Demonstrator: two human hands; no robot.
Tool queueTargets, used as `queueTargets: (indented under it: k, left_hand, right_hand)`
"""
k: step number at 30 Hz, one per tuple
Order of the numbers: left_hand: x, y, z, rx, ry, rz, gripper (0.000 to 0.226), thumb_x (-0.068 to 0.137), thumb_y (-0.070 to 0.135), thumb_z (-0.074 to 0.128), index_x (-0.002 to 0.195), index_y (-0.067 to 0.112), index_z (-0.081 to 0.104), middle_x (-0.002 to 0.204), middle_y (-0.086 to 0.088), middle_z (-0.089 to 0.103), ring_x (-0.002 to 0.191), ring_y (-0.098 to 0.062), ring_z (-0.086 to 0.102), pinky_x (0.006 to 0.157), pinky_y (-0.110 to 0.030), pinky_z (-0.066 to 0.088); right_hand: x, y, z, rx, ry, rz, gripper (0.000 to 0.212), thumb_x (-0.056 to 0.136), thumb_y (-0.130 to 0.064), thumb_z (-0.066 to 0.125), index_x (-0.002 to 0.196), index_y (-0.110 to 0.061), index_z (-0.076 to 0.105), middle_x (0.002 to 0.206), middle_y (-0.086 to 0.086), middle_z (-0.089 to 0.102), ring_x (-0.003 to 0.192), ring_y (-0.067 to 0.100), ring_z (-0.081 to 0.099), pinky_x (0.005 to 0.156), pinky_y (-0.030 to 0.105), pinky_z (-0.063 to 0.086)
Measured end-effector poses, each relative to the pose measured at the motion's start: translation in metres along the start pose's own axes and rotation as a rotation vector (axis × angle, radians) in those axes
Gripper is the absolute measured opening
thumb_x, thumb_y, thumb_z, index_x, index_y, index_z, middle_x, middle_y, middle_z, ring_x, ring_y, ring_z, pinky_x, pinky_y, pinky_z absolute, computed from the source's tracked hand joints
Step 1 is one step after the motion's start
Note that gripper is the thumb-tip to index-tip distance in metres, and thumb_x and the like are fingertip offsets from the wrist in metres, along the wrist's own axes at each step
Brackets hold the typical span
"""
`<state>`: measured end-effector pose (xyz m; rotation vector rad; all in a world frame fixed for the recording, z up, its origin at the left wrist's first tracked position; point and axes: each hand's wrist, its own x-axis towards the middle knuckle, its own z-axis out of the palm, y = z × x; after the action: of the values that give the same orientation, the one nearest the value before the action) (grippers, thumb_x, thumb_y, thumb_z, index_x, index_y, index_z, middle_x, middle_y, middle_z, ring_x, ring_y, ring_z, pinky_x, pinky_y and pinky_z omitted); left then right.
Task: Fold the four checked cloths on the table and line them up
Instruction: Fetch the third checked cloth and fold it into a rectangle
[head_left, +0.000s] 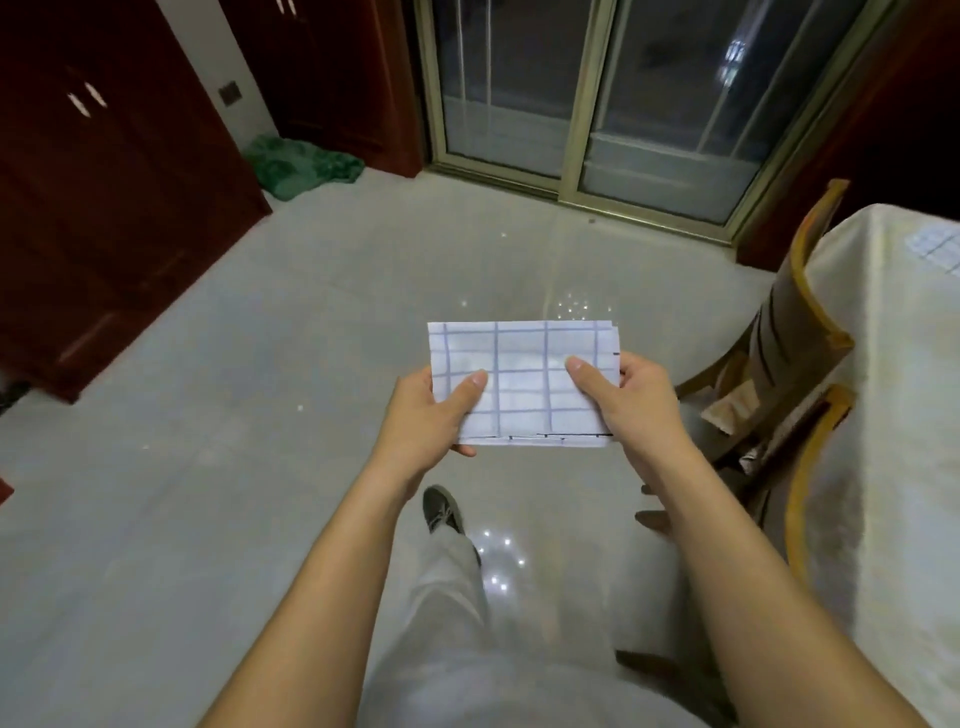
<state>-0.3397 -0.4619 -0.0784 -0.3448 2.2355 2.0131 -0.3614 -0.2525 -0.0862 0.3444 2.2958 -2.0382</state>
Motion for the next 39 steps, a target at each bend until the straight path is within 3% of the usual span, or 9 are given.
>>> queueTargets:
  k: [5, 9, 13, 18, 25, 29, 34, 37, 39]
  left_hand:
    - [0.127, 0.031, 0.025, -0.009, -0.145, 0.033, 0.01, 0.096, 0.017, 0.067, 0.104, 0.013, 0.072, 0.082, 0.004, 0.076, 0.071, -0.016, 0.073, 0.05, -0.03, 0.056]
    - [0.235, 0.085, 0.056, 0.021, -0.308, 0.145, 0.018, 0.095, 0.024, 0.069, 0.109, 0.016, 0.074, 0.1, 0.006, 0.078, 0.095, -0.013, 0.074, 0.083, -0.039, 0.06]
    - [0.297, 0.109, 0.095, 0.02, -0.439, 0.178, 0.02, 0.095, 0.024, 0.069, 0.112, 0.015, 0.074, 0.104, 0.005, 0.077, 0.099, -0.012, 0.073, 0.092, -0.041, 0.058]
    - [0.332, 0.11, 0.131, 0.043, -0.605, 0.142, 0.02, 0.096, 0.021, 0.068, 0.114, 0.015, 0.074, 0.104, 0.003, 0.077, 0.095, -0.016, 0.074, 0.069, -0.035, 0.062]
    - [0.412, 0.144, 0.17, 0.1, -0.656, 0.111, 0.019, 0.098, 0.024, 0.065, 0.115, 0.018, 0.07, 0.102, 0.002, 0.076, 0.084, -0.017, 0.074, 0.052, -0.031, 0.058]
    - [0.47, 0.154, 0.183, 0.14, -0.588, 0.129, 0.012, 0.099, 0.023, 0.064, 0.107, 0.022, 0.072, 0.095, 0.003, 0.077, 0.08, -0.016, 0.075, 0.055, -0.034, 0.059]
    - [0.552, 0.192, 0.218, 0.145, -0.415, 0.143, 0.012, 0.098, 0.014, 0.063, 0.108, 0.015, 0.07, 0.093, -0.004, 0.076, 0.073, -0.014, 0.074, 0.052, -0.031, 0.058]
    - [0.597, 0.223, 0.257, 0.122, -0.365, 0.17, 0.011, 0.098, 0.015, 0.064, 0.104, 0.013, 0.073, 0.086, -0.001, 0.077, 0.073, -0.014, 0.074, 0.052, -0.032, 0.058]
    - [0.622, 0.234, 0.288, 0.123, -0.379, 0.162, 0.013, 0.098, 0.016, 0.064, 0.106, 0.012, 0.074, 0.088, -0.003, 0.078, 0.074, -0.017, 0.075, 0.053, -0.033, 0.059]
  right_hand:
    - [0.09, -0.025, -0.007, -0.048, 0.158, -0.032, 0.019, 0.089, -0.028, 0.073, 0.105, -0.017, 0.072, 0.097, -0.002, 0.076, 0.088, 0.012, 0.073, 0.075, 0.028, 0.06]
    - [0.153, -0.065, -0.022, -0.047, 0.322, -0.034, 0.022, 0.09, -0.026, 0.072, 0.11, -0.016, 0.07, 0.098, -0.006, 0.075, 0.085, 0.007, 0.073, 0.071, 0.021, 0.058]
    - [0.194, -0.082, -0.038, -0.05, 0.468, -0.046, 0.015, 0.09, -0.023, 0.072, 0.104, -0.019, 0.07, 0.095, -0.007, 0.075, 0.085, 0.005, 0.073, 0.07, 0.018, 0.057]
    - [0.221, -0.07, -0.059, 0.041, 0.64, 0.048, 0.007, 0.09, -0.028, 0.071, 0.093, -0.022, 0.074, 0.092, -0.003, 0.078, 0.087, 0.015, 0.074, 0.078, 0.032, 0.06]
    - [0.31, -0.086, -0.071, 0.458, 0.533, 0.157, 0.018, 0.094, -0.022, 0.066, 0.107, -0.009, 0.069, 0.099, 0.01, 0.077, 0.09, 0.022, 0.074, 0.068, 0.03, 0.06]
    - [0.389, -0.08, -0.079, 0.379, 0.462, 0.147, 0.021, 0.092, -0.023, 0.069, 0.108, -0.009, 0.07, 0.096, 0.008, 0.077, 0.084, 0.021, 0.075, 0.056, 0.024, 0.056]
    - [0.514, -0.106, -0.106, 0.195, 0.374, 0.002, 0.018, 0.09, -0.022, 0.072, 0.106, -0.013, 0.073, 0.1, -0.001, 0.076, 0.092, 0.009, 0.073, 0.084, 0.03, 0.059]
    - [0.567, -0.125, -0.137, 0.089, 0.412, -0.109, 0.014, 0.09, -0.018, 0.072, 0.104, -0.017, 0.072, 0.091, -0.014, 0.072, 0.08, -0.01, 0.068, 0.071, 0.01, 0.053]
    - [0.593, -0.126, -0.163, 0.134, 0.443, -0.096, 0.015, 0.09, -0.02, 0.072, 0.104, -0.016, 0.074, 0.091, -0.01, 0.076, 0.084, 0.0, 0.071, 0.074, 0.019, 0.056]
